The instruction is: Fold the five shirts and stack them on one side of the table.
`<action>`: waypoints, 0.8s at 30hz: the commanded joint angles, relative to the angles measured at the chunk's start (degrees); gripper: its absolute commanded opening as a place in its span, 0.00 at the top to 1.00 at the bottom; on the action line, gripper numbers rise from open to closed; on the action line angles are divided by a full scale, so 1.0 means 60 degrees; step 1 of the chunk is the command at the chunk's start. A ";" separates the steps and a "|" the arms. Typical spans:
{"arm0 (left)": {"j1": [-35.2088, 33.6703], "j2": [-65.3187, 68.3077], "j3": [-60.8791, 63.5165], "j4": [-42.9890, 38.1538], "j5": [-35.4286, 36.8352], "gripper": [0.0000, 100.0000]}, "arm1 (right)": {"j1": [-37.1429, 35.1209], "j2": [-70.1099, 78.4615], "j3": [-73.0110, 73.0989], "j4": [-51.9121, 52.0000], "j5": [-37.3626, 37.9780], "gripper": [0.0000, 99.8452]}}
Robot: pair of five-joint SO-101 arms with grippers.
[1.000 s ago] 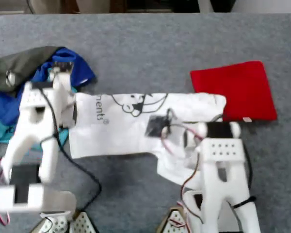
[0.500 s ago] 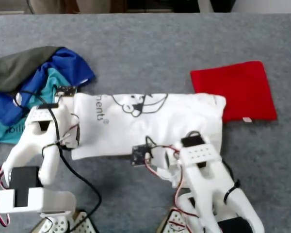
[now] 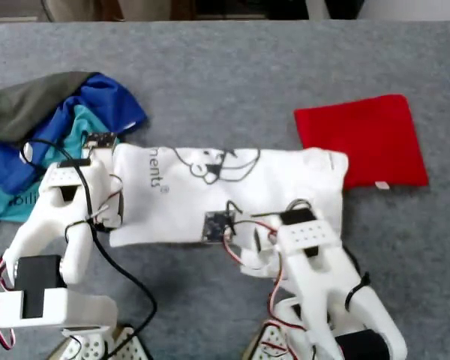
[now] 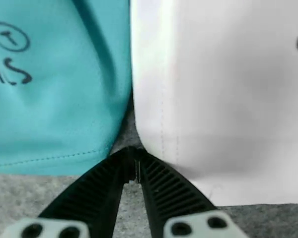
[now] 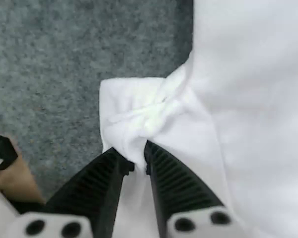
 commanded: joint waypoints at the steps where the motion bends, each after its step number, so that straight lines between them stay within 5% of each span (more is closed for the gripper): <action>1: -0.0073 0.0022 -0.0205 -0.0088 0.0059 0.98 | 0.0608 0.0315 -0.0110 -0.0205 -0.0264 1.00; 13: -0.0073 0.0022 -0.0205 -0.0103 0.0059 0.98 | 0.0491 0.1092 -0.6103 0.3678 0.0029 1.00; 24: -0.0073 0.0037 -0.0190 -0.0103 0.0044 0.98 | -0.0418 0.5722 -0.9399 0.3399 0.2462 1.00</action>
